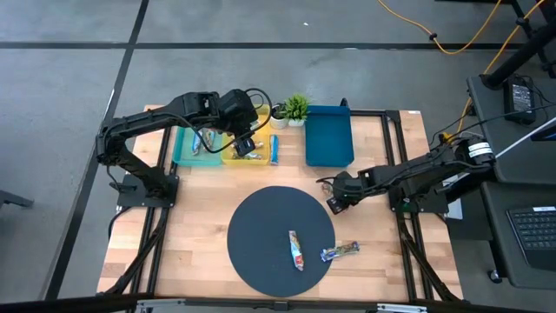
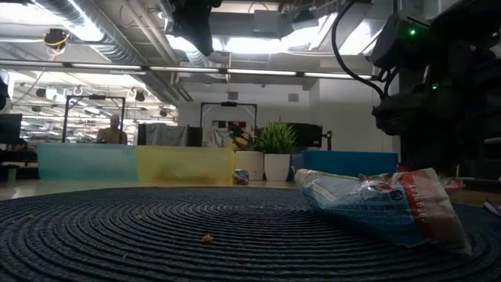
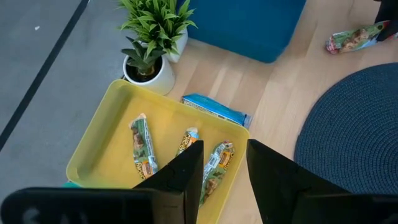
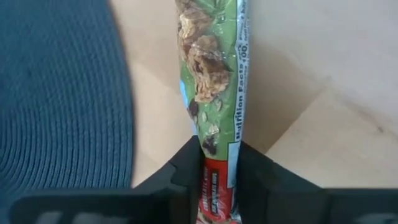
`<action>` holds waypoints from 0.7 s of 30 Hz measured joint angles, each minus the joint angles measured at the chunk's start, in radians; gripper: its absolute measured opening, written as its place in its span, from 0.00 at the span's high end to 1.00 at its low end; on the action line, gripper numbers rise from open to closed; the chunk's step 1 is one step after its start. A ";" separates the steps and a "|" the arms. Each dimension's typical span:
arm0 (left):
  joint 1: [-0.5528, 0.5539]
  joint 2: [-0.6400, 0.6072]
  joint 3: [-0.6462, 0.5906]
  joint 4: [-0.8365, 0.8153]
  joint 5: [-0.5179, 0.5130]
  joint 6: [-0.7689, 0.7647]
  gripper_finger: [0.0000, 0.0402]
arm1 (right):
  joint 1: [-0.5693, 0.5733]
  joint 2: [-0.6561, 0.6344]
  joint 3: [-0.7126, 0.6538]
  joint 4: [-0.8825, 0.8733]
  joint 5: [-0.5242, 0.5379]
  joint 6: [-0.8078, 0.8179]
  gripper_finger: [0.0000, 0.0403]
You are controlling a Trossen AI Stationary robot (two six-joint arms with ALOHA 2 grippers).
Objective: Pick and place Granola Bars by type
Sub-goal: Put the red granola bar into the green bin
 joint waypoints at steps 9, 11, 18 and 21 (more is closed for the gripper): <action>0.000 0.000 0.000 0.000 0.000 0.000 0.72 | 0.000 -0.076 0.000 -0.001 -0.090 -0.012 0.85; 0.000 0.000 0.000 0.000 0.000 0.000 0.72 | 0.000 -0.113 0.000 0.001 -0.084 -0.018 0.85; 0.000 0.000 0.000 0.011 0.000 -0.031 0.72 | 0.000 -0.258 0.070 0.017 0.021 -0.264 0.85; -0.006 0.001 0.000 0.063 0.004 -0.052 0.72 | 0.006 -0.286 0.156 0.023 0.100 -0.495 0.85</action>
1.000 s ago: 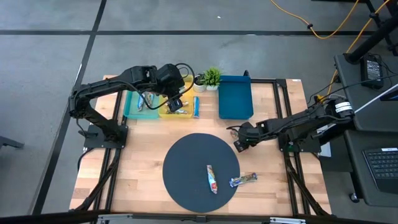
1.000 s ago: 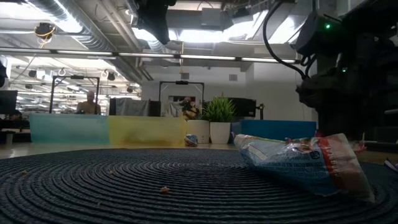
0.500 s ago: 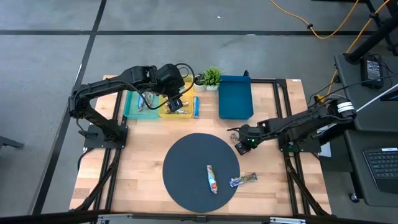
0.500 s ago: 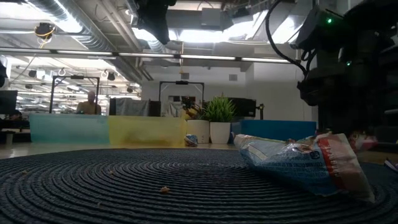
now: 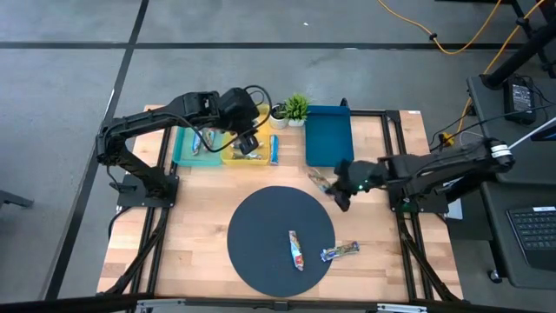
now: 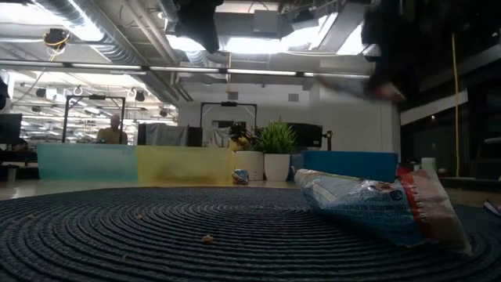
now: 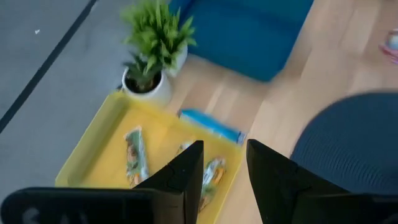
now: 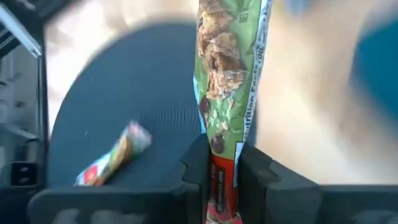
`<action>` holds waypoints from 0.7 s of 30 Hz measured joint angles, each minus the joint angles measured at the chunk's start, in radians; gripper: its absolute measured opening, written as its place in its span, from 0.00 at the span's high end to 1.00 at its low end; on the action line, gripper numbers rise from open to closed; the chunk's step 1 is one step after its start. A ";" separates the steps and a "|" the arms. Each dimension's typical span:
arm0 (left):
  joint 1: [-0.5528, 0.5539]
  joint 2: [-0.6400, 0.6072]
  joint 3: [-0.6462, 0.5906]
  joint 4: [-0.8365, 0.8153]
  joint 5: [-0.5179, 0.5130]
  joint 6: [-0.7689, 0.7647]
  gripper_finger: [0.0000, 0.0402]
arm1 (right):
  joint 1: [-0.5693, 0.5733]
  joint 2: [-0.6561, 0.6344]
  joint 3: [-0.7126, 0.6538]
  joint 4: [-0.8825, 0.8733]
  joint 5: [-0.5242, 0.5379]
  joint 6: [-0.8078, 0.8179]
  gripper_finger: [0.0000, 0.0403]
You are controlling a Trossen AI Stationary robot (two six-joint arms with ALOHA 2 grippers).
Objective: Pick and place Granola Bars by type
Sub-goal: Put the red granola bar into the green bin
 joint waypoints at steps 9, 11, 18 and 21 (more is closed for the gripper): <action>-0.036 0.008 -0.002 0.254 0.208 0.036 0.72 | -0.006 0.006 0.198 0.028 0.447 -0.492 0.86; -0.041 0.008 -0.001 0.313 0.271 0.053 0.71 | -0.024 0.007 0.208 0.073 0.482 -0.552 0.86; -0.052 0.007 -0.001 0.428 0.337 0.070 0.62 | -0.056 0.007 0.210 0.191 0.438 -0.626 0.86; -0.053 0.007 -0.001 0.455 0.358 0.071 0.54 | -0.056 0.007 0.210 0.200 0.429 -0.640 0.86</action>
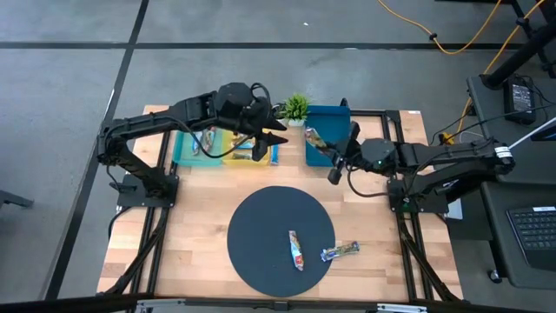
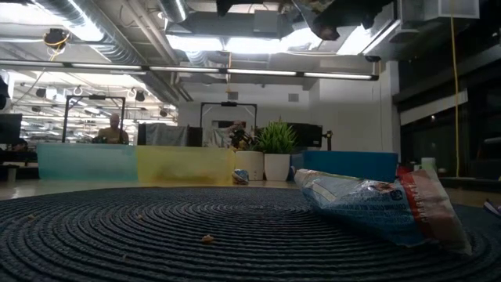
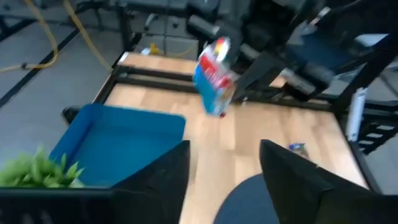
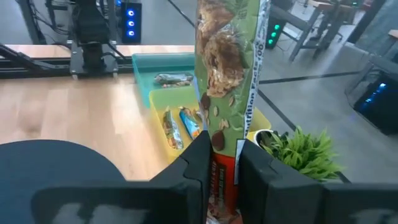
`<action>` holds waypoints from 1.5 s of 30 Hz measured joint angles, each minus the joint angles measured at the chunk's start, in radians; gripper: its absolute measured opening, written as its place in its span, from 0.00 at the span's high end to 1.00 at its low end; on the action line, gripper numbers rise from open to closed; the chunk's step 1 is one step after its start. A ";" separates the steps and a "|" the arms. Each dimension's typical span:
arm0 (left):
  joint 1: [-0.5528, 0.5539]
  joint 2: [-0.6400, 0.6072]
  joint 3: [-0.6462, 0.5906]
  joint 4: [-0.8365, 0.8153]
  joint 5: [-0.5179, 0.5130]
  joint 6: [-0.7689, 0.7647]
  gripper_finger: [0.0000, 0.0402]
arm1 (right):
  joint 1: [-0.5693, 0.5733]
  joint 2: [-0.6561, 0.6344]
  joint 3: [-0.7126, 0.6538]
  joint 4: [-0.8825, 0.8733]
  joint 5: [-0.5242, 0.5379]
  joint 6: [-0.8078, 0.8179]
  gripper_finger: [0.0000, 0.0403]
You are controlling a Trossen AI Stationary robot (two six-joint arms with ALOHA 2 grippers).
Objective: Pick and place Granola Bars by type
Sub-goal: Put the red granola bar into the green bin
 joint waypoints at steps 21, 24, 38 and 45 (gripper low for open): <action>-0.055 0.152 0.001 0.349 0.007 -0.053 0.39 | -0.003 0.000 0.000 0.009 -0.046 -0.029 0.86; -0.055 0.152 0.001 0.348 0.007 -0.053 0.45 | -0.003 0.000 0.000 0.008 -0.047 -0.029 0.86; -0.055 0.152 0.001 0.303 0.007 -0.053 0.97 | -0.003 0.000 0.000 0.029 -0.091 -0.029 0.85; -0.055 0.152 0.001 0.303 0.009 -0.053 0.99 | -0.003 0.000 0.020 0.029 -0.248 -0.056 0.79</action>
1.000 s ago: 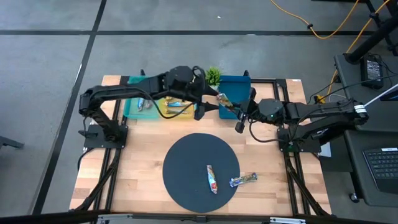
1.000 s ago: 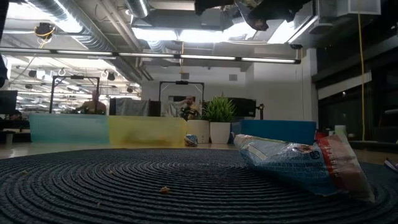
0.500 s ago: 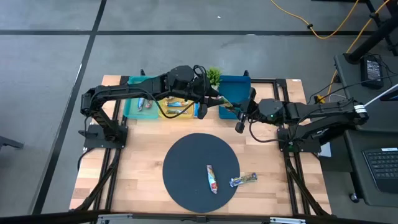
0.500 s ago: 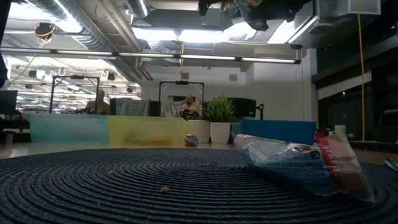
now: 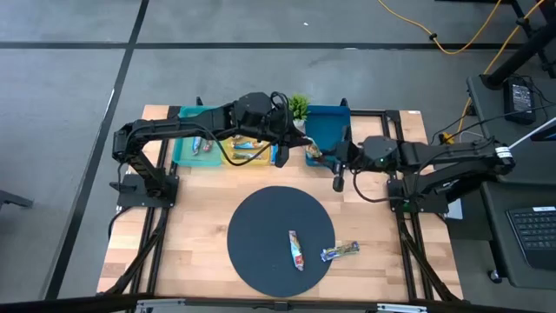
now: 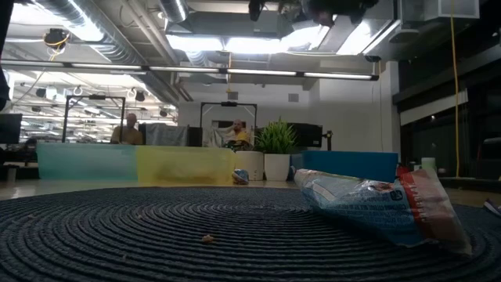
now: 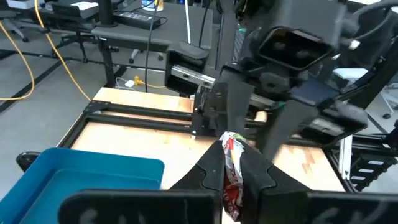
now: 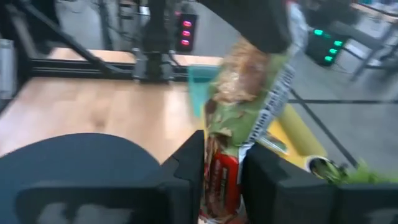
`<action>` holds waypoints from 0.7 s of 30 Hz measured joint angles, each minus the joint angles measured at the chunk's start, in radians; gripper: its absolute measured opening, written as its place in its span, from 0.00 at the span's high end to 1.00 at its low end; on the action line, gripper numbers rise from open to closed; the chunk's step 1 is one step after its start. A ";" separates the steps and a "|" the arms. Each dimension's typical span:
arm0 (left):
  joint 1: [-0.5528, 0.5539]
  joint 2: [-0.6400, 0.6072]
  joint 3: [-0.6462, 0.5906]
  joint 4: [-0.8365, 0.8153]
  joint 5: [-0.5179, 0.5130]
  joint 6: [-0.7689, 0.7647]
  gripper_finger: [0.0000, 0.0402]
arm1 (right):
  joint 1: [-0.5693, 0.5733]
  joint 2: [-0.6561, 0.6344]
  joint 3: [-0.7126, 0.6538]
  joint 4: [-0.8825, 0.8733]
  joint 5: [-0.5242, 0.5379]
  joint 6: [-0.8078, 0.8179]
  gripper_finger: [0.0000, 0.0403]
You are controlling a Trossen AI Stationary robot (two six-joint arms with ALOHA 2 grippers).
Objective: Pick and place Granola Bars by type
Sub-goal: Put the red granola bar into the green bin
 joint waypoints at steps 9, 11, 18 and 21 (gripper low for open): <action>0.000 0.000 0.000 -0.028 -0.006 0.008 0.99 | 0.001 0.000 0.170 -0.355 0.068 0.009 0.46; 0.000 0.000 0.000 -0.054 -0.007 0.009 0.99 | 0.001 -0.001 0.207 -0.466 0.142 0.010 0.40; 0.000 -0.027 0.000 -0.224 -0.007 0.009 0.99 | 0.001 -0.001 0.269 -0.688 0.315 0.089 0.32; 0.000 -0.060 0.000 -0.377 -0.006 0.029 0.99 | 0.000 -0.001 0.269 -0.718 0.317 0.144 0.32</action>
